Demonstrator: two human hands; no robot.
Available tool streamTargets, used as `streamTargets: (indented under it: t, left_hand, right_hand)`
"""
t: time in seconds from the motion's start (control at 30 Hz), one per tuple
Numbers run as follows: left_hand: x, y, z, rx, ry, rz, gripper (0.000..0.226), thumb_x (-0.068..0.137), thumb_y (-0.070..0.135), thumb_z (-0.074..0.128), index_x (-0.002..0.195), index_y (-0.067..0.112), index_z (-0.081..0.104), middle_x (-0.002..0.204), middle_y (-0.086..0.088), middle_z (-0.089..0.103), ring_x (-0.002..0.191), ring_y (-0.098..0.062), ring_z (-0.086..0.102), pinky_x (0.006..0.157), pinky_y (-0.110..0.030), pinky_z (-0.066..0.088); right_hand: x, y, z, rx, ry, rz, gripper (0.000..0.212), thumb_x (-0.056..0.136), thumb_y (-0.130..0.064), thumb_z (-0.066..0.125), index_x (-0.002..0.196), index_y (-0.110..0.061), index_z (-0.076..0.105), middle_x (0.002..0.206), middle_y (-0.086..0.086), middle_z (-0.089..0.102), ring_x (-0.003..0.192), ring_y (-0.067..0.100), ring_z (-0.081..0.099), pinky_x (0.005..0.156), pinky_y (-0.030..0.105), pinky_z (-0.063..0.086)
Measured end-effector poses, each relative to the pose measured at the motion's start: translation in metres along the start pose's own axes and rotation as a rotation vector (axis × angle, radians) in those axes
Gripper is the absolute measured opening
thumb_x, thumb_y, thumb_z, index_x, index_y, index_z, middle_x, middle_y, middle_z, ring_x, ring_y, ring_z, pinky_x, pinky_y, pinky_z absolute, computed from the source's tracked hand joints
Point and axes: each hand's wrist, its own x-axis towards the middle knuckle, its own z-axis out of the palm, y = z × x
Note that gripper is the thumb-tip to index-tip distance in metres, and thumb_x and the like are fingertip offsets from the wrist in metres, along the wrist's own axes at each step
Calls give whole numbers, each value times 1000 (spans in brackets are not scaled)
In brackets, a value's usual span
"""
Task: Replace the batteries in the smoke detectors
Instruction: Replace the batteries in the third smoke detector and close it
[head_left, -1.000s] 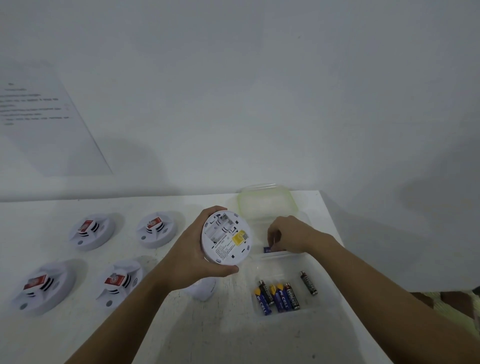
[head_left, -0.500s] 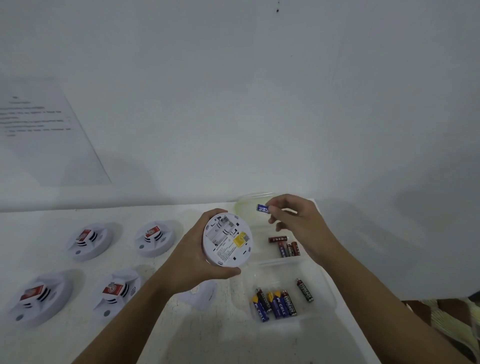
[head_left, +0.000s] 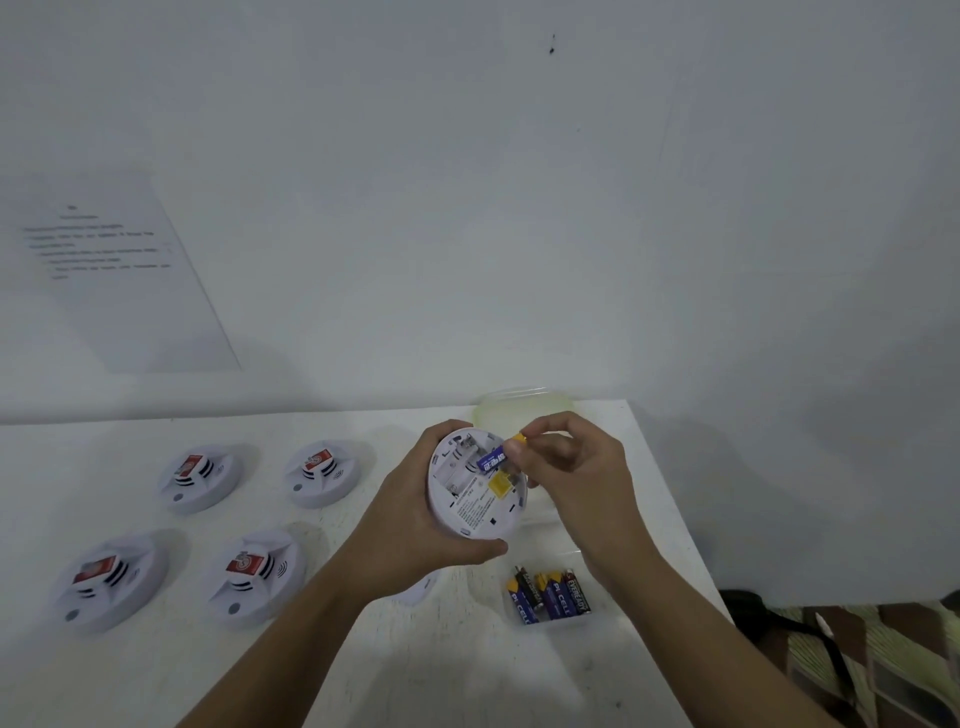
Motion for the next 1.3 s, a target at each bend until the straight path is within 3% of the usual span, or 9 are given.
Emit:
streamTargets:
  t: [0.13, 0.33, 0.47, 0.7, 0.83, 0.93, 1.1, 1.2, 1.3]
  left_hand:
    - [-6, 4, 4, -18, -7, 4, 91, 59, 12, 97, 133, 29, 48, 121, 11, 63, 116, -16, 62, 89, -32, 59]
    - [-9, 3, 9, -1, -21, -6, 91, 61, 17, 97, 135, 30, 45, 120, 16, 61, 117, -13, 61, 92, -30, 58]
    - [-11, 2, 10, 2, -24, -2, 91, 61, 19, 97, 135, 32, 44, 120, 17, 61, 116, -12, 61, 90, -27, 58]
    - [-10, 0, 9, -3, -32, -6, 88, 62, 16, 96, 132, 32, 46, 118, 25, 60, 115, -6, 61, 87, -17, 54]
    - [-9, -4, 8, 1, -43, -4, 86, 64, 13, 95, 132, 33, 46, 119, 17, 62, 114, -14, 64, 91, -27, 58]
    - [-8, -6, 8, -3, -57, -5, 87, 64, 13, 95, 134, 29, 47, 121, 11, 63, 116, -21, 63, 94, -36, 58]
    - [-3, -7, 5, 5, -67, -2, 85, 64, 10, 95, 133, 30, 48, 120, 11, 63, 114, -20, 64, 90, -37, 60]
    - [0, -9, 3, 28, -79, -9, 84, 64, 10, 95, 130, 33, 49, 118, 14, 63, 111, -17, 65, 89, -35, 60]
    - [0, -15, 2, 39, -88, -39, 86, 64, 15, 95, 134, 30, 47, 119, 13, 62, 114, -19, 64, 92, -37, 60]
  right_hand:
    - [-2, 7, 0, -42, 42, -52, 12, 84, -11, 76, 88, -3, 69, 78, 6, 77, 76, 17, 73, 64, 20, 57]
    - [-8, 17, 8, -189, 70, -172, 9, 84, -26, 78, 82, -25, 70, 80, -9, 72, 81, 15, 68, 72, 39, 55]
    - [-11, 22, 12, -267, 97, -181, 8, 85, -36, 75, 84, -33, 68, 86, -20, 68, 90, 9, 62, 78, 33, 51]
    - [-15, 36, 17, -323, 103, -244, 22, 77, -48, 74, 87, -28, 71, 95, -14, 64, 100, 10, 60, 78, 15, 49]
    - [-15, 41, 16, -266, 106, -215, 18, 77, -38, 82, 86, -24, 74, 92, -11, 70, 95, 10, 64, 75, 12, 48]
    - [-14, 44, 16, -258, 81, -209, 22, 74, -44, 80, 85, -25, 77, 90, -13, 67, 99, 13, 62, 78, 18, 51]
    - [-9, 52, 15, -416, 52, -377, 34, 82, -57, 68, 94, -27, 80, 98, -19, 58, 102, 13, 56, 77, 44, 56]
    - [-9, 56, 16, -494, -4, -405, 34, 84, -55, 63, 95, -27, 79, 106, -23, 52, 106, 5, 50, 84, 47, 51]
    - [-4, 56, 13, -585, -50, -414, 37, 90, -55, 55, 92, -27, 80, 98, -21, 54, 107, 3, 50, 92, 42, 45]
